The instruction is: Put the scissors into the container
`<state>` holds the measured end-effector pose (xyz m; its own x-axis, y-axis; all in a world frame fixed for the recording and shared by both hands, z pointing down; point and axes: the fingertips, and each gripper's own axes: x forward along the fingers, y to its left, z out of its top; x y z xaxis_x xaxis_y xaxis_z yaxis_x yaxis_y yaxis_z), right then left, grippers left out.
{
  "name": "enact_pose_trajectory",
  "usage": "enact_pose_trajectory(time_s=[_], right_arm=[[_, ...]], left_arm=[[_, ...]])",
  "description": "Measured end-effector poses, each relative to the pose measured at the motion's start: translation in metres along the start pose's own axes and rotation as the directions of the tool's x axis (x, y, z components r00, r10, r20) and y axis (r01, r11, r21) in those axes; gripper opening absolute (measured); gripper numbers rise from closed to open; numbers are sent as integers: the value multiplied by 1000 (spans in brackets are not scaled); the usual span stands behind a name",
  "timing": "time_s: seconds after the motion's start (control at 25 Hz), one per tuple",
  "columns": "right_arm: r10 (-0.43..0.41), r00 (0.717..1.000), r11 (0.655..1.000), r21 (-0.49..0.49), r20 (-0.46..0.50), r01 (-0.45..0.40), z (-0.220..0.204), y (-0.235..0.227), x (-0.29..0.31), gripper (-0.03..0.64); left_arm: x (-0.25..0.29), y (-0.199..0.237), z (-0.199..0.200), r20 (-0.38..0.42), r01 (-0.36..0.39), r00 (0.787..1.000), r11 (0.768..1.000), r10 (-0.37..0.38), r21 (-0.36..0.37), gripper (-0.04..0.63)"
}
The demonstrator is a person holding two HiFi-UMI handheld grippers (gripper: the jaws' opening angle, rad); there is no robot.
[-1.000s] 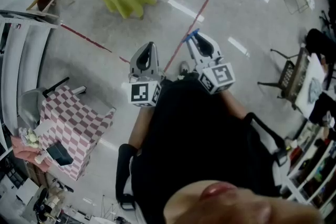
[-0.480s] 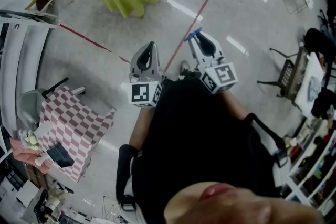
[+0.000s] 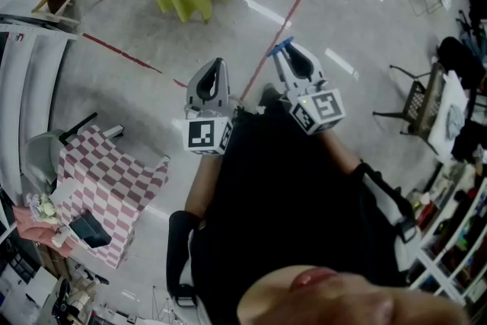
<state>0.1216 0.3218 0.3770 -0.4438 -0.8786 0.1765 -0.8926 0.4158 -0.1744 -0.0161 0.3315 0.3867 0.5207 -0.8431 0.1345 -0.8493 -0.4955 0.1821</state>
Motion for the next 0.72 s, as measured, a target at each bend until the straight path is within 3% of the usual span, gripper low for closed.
enact_pose_trajectory(time_s=[0.32, 0.72], right_arm=[[-3, 1000, 1000, 5, -7, 3, -3, 15, 17, 77], [17, 1000, 1000, 16, -7, -17, 0, 2, 61, 77]], left_arm=[[-1, 21, -2, -3, 15, 1000, 1000, -15, -3, -3], [26, 46, 1, -12, -7, 1000, 1000, 7, -20, -3]])
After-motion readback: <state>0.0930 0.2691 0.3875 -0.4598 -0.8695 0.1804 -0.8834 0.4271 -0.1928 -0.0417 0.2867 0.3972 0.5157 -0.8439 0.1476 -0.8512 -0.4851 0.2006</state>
